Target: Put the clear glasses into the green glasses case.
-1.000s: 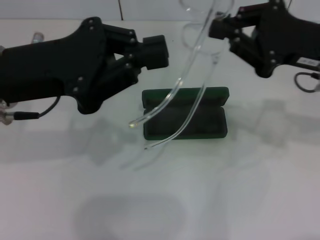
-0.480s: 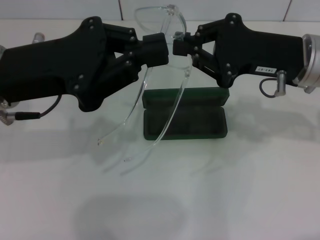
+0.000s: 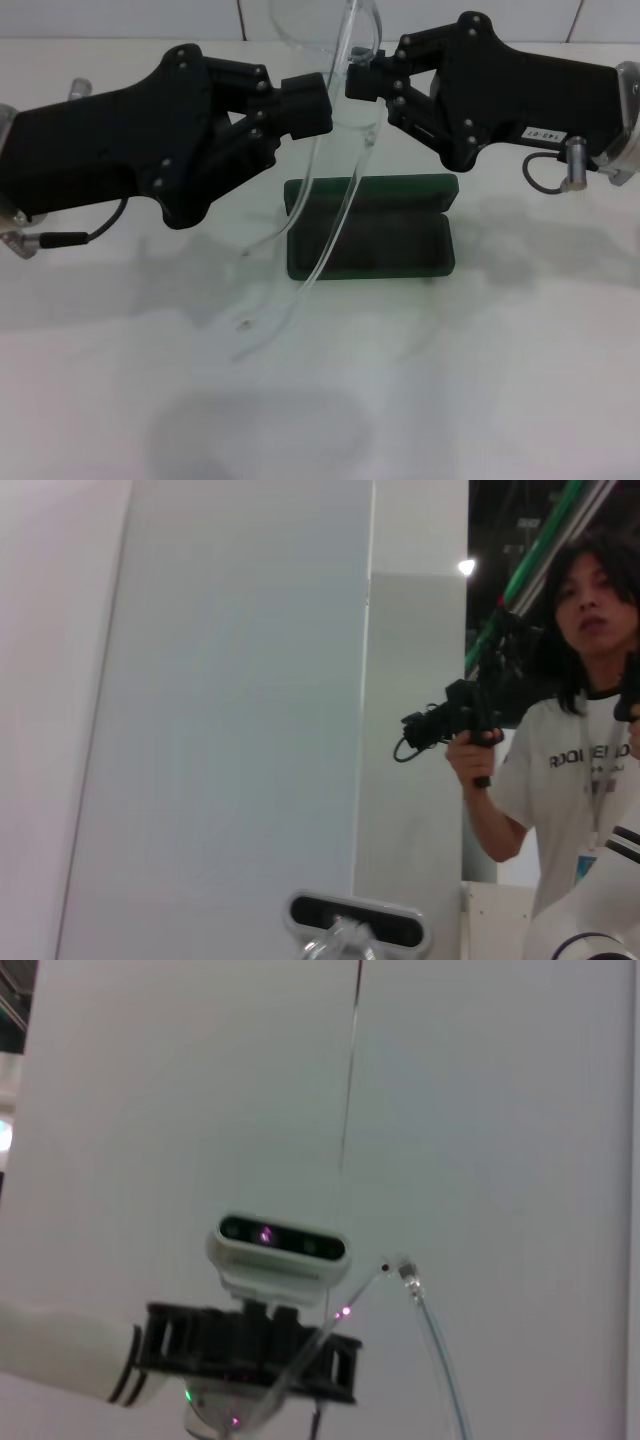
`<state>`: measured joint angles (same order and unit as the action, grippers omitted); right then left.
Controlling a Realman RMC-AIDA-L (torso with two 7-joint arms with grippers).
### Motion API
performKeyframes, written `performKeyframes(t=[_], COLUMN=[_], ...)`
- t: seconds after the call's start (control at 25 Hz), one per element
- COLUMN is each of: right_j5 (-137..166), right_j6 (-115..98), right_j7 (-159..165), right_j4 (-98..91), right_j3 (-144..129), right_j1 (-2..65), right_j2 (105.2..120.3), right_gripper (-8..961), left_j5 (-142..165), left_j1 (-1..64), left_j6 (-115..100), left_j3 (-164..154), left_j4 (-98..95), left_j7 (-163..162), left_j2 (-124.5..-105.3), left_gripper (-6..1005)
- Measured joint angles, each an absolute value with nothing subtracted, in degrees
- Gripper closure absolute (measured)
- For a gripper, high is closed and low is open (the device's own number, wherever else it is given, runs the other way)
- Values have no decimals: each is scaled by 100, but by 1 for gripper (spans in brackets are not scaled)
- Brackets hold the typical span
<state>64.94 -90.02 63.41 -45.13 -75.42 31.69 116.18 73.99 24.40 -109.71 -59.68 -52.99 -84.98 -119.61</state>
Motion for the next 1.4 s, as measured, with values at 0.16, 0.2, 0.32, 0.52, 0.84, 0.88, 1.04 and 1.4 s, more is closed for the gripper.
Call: performKeyframes(t=[0.16, 0.2, 0.32, 0.52, 0.84, 0.88, 1.04, 1.4], right_j5=[6351, 6341, 6296, 6281, 6275, 6275, 6281, 6122], right_j6=[-9064, -9065, -9045, -9005, -8781, -8750, -8682, -8667], right_j7=[6340, 6340, 6337, 6330, 6242, 6222, 6136, 6043], right_j4=[-4513, -4516, -4539, -4529, -4509, -4509, -4405, -4356], right_j3=[-7763, -7792, -7904, -7926, -7911, -7915, -7932, -8079], right_j1=[3161, 3162, 3171, 3186, 3151, 3146, 3161, 3297], right_j2=[11619, 11619, 11619, 11619, 11613, 11612, 11610, 11617], right_gripper=[899, 899, 899, 899, 899, 899, 899, 900], left_j5=[7393, 7392, 7366, 7299, 7184, 7174, 7167, 7214], left_j1=[2452, 2452, 2430, 2387, 2392, 2389, 2416, 2479], left_j6=[-10968, -10967, -10968, -10967, -10969, -10970, -10977, -10975], left_j3=[-5957, -5957, -5957, -5958, -5958, -5957, -5964, -6000], left_j4=[-5118, -5106, -5084, -5058, -4948, -4950, -4953, -4941], left_j7=[-8343, -8317, -8250, -8177, -8105, -8105, -8115, -8115], left_j2=[-11962, -11962, -11968, -11970, -11967, -11966, -11951, -11966], left_gripper=[953, 953, 954, 954, 954, 954, 955, 955])
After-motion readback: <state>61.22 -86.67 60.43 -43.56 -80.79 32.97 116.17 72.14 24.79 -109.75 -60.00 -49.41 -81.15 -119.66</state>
